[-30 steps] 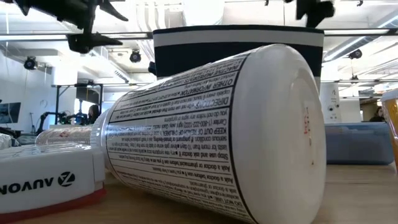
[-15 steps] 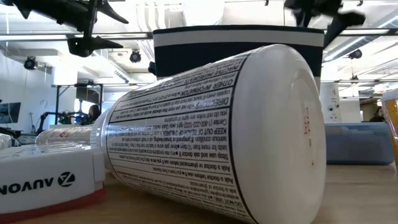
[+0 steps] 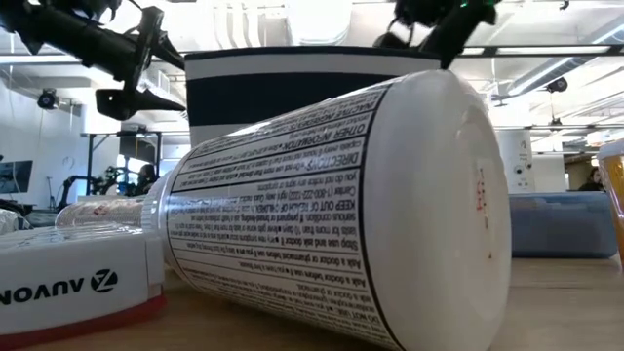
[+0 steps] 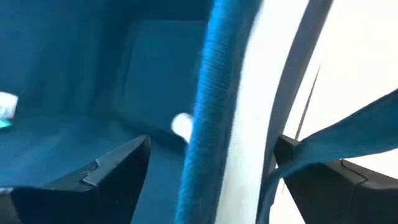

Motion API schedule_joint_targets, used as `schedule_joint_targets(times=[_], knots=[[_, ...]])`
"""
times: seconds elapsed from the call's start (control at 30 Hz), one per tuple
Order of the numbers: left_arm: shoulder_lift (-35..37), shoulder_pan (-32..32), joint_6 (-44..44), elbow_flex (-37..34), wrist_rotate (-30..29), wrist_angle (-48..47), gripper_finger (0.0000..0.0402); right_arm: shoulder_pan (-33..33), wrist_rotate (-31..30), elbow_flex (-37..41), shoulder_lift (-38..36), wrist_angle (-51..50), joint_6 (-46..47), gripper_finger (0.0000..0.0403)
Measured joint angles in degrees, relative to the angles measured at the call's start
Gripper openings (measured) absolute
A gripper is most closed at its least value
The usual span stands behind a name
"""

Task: Pick & place medical supplies in basket/bin
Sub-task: Adjust the blue bin, then put the red bandage into the blue bin

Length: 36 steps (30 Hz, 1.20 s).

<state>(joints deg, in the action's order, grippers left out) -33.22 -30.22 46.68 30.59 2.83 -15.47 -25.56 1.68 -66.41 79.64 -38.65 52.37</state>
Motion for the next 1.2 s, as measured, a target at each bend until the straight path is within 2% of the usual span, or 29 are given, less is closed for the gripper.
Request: schedule_joint_targets(times=[0.13,0.27,0.33,0.5,0.57,0.67,0.7,0.8,0.93,1.03,1.2], knots=[[1.95,-0.07,-0.04,0.12,-2.00,-1.07,0.0296,0.35,-5.60,-6.71,3.46,-7.22,-5.83,0.0329],[3.95,-0.07,-0.05,0.52,-4.86,-0.39,0.0296,1.30,-17.00,-15.83,3.20,-18.04,-11.12,0.0329],[4.78,-0.07,-0.07,0.54,-4.93,-0.59,0.0296,1.28,-20.37,-20.73,2.11,-25.95,-12.67,0.0329],[5.91,-0.07,-0.55,0.52,-6.45,-3.71,0.0296,0.92,-22.65,-29.40,1.52,-48.13,-14.27,0.0329],[6.02,-0.07,-0.55,0.52,-6.44,-3.84,0.0296,1.41,-21.68,-30.21,-0.14,-51.66,-19.60,0.0329],[7.22,-0.07,-0.59,0.50,-6.42,-3.92,0.0296,3.51,-9.72,-26.65,-4.95,-48.85,-29.31,0.0329],[7.63,-0.07,-0.62,0.54,-6.41,-3.85,0.0296,4.54,-8.10,-25.63,-5.98,-47.96,-29.81,0.0329],[8.98,-0.04,-0.69,0.90,-6.33,-3.78,0.0296,7.87,-7.43,-20.55,-7.46,-52.07,-30.66,0.0328],[10.67,-0.02,-1.35,1.28,-6.25,-3.72,0.0296,14.37,-5.33,-10.75,-9.16,-48.94,-33.76,0.0327],[11.80,-0.02,-1.37,1.31,-6.24,-3.66,0.0296,19.61,-4.64,-3.22,-7.19,-47.75,-34.90,0.0327],[12.43,0.00,-1.11,1.31,-6.21,-3.64,0.0296,25.58,-8.13,6.60,-2.43,-47.79,-35.96,0.0327]])
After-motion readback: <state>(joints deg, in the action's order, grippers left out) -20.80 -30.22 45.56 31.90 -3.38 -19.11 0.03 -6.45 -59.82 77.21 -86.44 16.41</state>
